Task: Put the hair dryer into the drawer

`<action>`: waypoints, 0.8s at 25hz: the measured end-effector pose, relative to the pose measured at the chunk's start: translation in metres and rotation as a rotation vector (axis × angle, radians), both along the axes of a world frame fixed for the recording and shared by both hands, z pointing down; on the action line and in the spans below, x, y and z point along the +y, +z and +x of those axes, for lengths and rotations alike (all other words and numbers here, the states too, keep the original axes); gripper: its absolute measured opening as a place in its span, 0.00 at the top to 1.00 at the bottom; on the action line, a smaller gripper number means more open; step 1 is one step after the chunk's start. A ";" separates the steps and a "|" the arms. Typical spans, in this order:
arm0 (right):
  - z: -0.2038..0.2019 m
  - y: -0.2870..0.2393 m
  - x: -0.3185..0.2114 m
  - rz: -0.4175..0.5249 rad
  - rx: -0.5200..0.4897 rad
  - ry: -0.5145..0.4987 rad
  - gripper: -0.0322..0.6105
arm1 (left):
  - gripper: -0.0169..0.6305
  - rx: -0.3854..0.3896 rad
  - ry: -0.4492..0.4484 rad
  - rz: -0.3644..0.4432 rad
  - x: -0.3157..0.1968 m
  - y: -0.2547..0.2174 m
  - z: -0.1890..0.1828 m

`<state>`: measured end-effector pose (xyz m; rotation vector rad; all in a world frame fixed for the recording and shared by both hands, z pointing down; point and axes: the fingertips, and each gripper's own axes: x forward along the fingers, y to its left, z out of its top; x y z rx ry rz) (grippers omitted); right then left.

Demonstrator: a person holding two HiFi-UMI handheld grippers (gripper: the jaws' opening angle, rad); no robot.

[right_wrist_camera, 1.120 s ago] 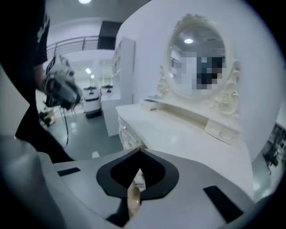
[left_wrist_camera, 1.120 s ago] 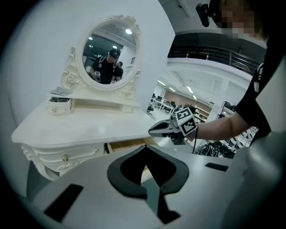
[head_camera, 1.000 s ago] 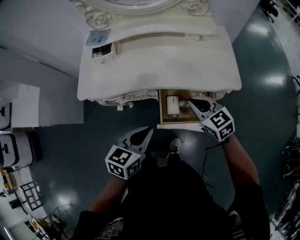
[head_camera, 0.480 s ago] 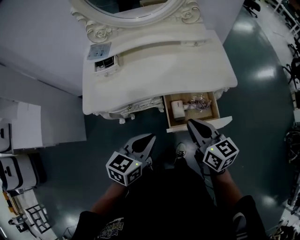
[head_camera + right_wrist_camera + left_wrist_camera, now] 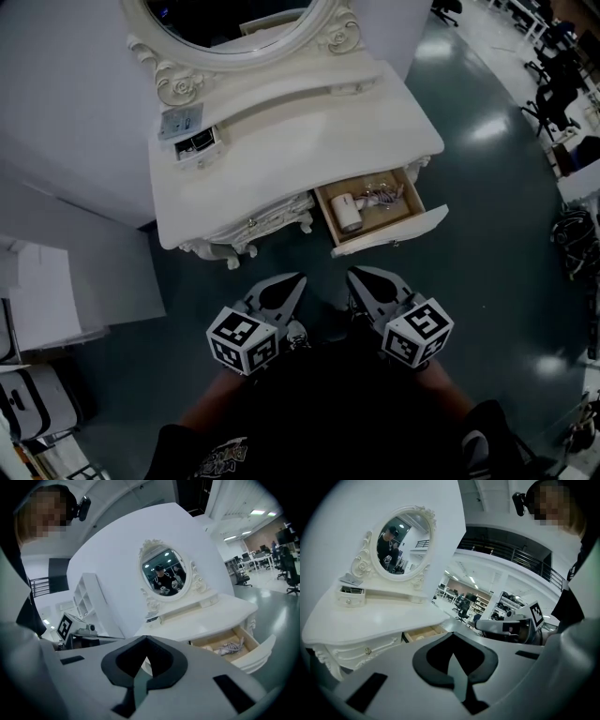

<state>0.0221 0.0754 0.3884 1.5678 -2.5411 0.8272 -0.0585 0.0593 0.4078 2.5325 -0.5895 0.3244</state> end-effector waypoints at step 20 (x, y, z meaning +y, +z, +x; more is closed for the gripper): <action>-0.087 0.008 0.081 -0.014 0.013 0.141 0.90 | 0.97 0.021 0.186 0.019 0.073 0.002 -0.063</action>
